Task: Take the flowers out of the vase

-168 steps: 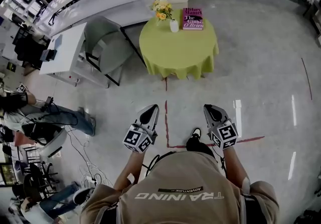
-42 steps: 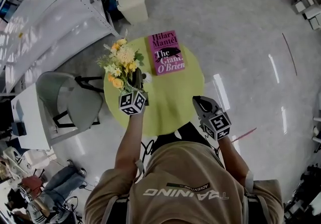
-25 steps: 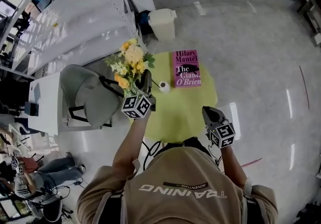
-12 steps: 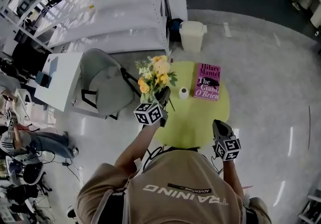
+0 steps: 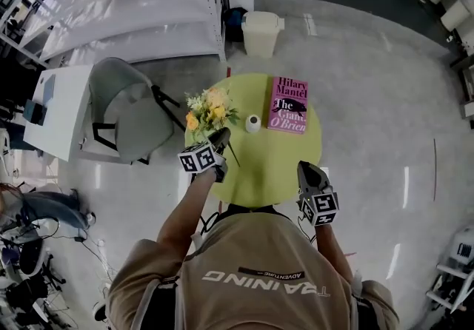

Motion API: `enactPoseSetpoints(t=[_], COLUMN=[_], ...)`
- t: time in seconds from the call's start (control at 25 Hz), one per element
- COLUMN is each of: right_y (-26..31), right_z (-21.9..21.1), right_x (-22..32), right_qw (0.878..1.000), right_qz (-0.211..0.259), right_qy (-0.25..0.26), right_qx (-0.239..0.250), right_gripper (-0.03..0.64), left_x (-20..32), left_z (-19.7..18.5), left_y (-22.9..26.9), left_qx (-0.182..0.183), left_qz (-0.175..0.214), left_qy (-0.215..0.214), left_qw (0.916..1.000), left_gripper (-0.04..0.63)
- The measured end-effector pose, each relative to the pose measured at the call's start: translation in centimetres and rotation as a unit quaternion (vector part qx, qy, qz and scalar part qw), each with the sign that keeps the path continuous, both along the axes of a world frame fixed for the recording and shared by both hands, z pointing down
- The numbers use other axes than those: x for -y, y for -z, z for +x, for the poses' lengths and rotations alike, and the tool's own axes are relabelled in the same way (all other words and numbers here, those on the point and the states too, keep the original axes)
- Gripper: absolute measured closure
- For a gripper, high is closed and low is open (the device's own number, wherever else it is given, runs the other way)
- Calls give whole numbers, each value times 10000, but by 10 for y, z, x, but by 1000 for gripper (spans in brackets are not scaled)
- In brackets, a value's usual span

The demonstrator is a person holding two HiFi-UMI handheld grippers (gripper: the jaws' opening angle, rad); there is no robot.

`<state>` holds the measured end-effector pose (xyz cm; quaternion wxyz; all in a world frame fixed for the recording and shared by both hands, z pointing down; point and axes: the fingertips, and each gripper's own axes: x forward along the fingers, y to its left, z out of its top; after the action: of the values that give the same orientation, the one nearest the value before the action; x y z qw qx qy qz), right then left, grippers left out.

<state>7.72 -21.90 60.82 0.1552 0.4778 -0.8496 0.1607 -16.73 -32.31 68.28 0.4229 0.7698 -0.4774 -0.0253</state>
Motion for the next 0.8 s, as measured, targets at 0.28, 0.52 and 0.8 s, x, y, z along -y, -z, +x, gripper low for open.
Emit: enactPoseSetpoints(t=[0.28,0.52,0.8], right_y=[-5,-6,-8], right_z=[-27,-47,-49], right_x=[15,24,28], right_qw=[9996,9991,9988], right_qz=[-240,-403,-477], right_qy=[108,114,63], right_qx=[41,31,58], right_gripper=[615,615,615], left_x=[10,16,14], left_z=[-7,-14,-13], left_y=[-60,-101,-135], left_qx=[-686,-869,-142], left_qz=[-755,-1319,-1742], left_qy=[-55,-189,-392], left_qw=[9948,9873,9838], left_gripper=[566,566,530])
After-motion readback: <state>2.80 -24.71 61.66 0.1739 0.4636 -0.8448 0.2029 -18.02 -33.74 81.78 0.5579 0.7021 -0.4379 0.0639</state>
